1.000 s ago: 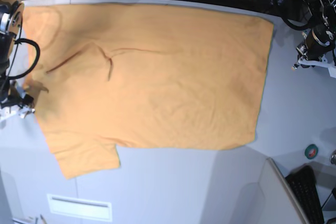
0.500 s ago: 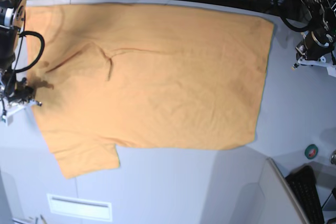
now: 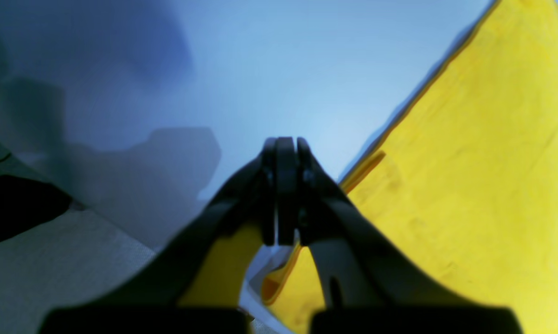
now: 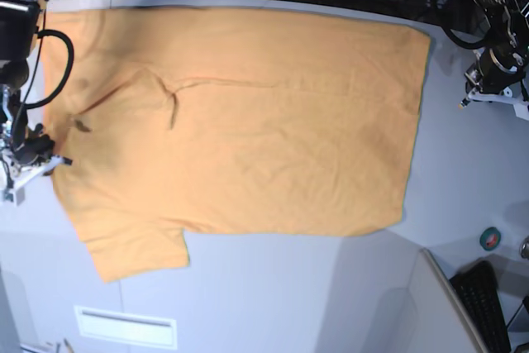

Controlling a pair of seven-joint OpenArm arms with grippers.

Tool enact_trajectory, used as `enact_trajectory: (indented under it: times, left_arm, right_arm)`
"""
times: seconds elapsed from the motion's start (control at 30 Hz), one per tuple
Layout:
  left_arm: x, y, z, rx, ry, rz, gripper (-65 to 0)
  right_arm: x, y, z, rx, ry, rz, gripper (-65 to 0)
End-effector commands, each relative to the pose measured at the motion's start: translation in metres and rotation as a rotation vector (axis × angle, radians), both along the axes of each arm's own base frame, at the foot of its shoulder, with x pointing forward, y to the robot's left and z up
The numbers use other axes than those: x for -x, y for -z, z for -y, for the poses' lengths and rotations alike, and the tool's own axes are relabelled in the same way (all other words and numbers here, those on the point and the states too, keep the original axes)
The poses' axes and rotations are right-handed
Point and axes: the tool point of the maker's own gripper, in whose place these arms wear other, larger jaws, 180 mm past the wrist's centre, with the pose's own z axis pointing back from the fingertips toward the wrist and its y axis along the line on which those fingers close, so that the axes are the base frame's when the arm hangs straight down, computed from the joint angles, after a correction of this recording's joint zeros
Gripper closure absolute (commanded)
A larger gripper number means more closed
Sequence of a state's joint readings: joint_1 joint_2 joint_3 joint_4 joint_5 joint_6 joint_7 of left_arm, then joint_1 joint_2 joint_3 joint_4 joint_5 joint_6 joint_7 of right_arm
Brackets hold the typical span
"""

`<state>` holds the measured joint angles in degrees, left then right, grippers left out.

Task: Layout the t-shirt on the table in an organized manner, then fold the t-shirt properly
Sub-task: 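Grasp the shirt's side edge near the sleeve with the right gripper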

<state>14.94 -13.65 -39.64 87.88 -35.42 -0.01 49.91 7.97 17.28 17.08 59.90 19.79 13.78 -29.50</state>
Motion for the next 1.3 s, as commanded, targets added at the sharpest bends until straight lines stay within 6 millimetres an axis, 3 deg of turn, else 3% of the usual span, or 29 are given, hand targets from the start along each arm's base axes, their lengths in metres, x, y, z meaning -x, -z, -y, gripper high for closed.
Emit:
enact_trajectory:
  times: [0.0,0.13,0.37,0.6,0.7,0.77,0.87,0.93,1.0,1.13,1.27]
  left_arm:
    - [-0.008,-0.013,-0.009,-0.035,0.005,0.035,0.0]
    - [-0.013,-0.015,-0.009,-0.034,0.004,0.048,0.0]
    - [-0.015,-0.016,-0.009,-0.034,0.004,0.051,0.0]
    - [-0.015,-0.016,-0.009,-0.034,0.004,0.051,0.0]
    - [-0.015,-0.016,-0.009,-0.034,0.004,0.051,0.0]
    - [-0.015,-0.016,-0.009,-0.034,0.004,0.051,0.0]
    - [-0.013,-0.016,-0.01,-0.036,0.003,0.048,0.0]
    - [-0.012,-0.015,-0.01,-0.036,0.003,0.045,0.0]
    - [-0.012,-0.015,-0.01,-0.036,0.003,0.044,0.0]
    - [-0.012,-0.015,-0.01,-0.036,0.003,0.044,0.0]
    - [-0.01,-0.015,-0.012,-0.037,-0.002,0.044,0.0]
  right_arm:
    - [-0.014,-0.025,0.003,0.019,-0.015,0.069,0.0]
    - [0.004,-0.032,-0.024,0.005,-0.062,0.05,0.0]
    - [0.045,-0.06,-0.049,-0.017,-0.052,0.039,0.0]
    - [0.085,-0.036,-0.079,-0.093,-0.076,-0.148,0.0]
    - [0.094,-0.033,-0.09,-0.118,-0.092,-0.197,0.0]
    - [0.09,-0.039,-0.092,-0.117,-0.094,-0.174,-16.5]
    - [0.069,-0.059,-0.086,-0.097,-0.075,-0.071,-32.4]
    - [0.044,-0.067,-0.076,-0.102,-0.04,0.002,-33.3]
    - [0.021,-0.062,-0.068,-0.127,-0.012,0.022,-33.3]
    - [-0.013,-0.027,-0.047,-0.194,0.044,-0.029,-33.3]
    - [-0.027,0.0,-0.032,-0.236,0.109,-0.047,-33.5]
